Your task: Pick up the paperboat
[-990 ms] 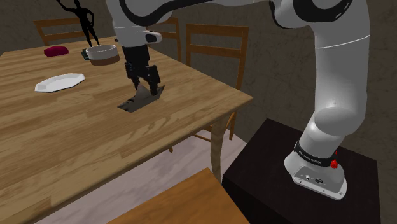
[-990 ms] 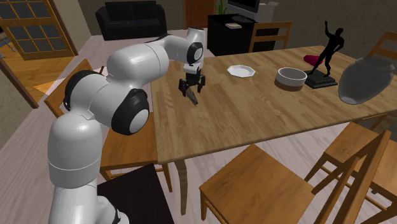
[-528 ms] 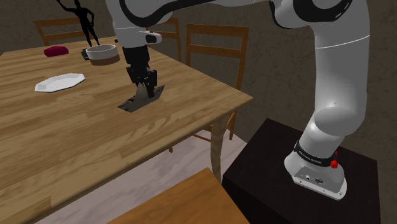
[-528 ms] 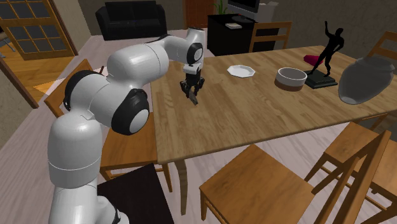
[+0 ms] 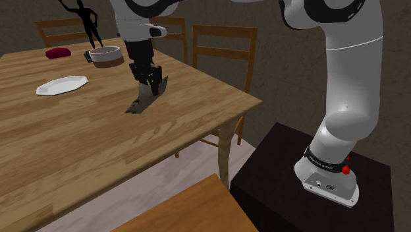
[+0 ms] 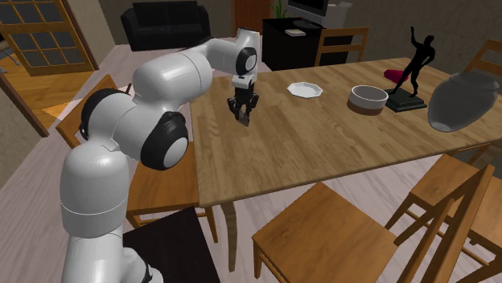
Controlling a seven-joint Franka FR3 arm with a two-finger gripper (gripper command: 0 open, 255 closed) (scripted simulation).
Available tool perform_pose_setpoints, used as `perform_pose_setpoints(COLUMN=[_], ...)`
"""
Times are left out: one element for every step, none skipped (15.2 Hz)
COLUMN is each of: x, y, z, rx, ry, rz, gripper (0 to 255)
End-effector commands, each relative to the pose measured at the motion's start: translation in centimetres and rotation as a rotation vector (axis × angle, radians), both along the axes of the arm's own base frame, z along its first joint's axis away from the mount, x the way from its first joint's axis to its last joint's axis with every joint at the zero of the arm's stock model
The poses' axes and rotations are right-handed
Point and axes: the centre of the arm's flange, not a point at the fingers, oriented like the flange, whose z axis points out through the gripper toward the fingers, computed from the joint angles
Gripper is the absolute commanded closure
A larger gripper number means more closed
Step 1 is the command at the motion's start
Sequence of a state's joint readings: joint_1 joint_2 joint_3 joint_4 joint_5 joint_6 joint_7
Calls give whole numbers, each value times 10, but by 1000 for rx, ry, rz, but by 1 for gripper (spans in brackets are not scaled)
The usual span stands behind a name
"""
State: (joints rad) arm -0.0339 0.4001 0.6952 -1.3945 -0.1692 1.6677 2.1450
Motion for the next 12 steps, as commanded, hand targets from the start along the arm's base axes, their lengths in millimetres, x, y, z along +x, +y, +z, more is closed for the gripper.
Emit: perform_pose_setpoints(x=[0,0,0,0,0,0,0,0,0,0,0,0], y=[1,1,1,1,1,1,1,1,1,1,1,1], z=[10,16,21,26,31,37,42,47,53,58,59,59], rx=[0,0,0,0,0,0,0,0,0,0,0,0], ry=[0,0,0,0,0,0,0,0,0,0,0,0], rz=[0,0,0,0,0,0,0,0,0,0,0,0], gripper=[255,255,255,255,255,255,255,255,255,255,255,255])
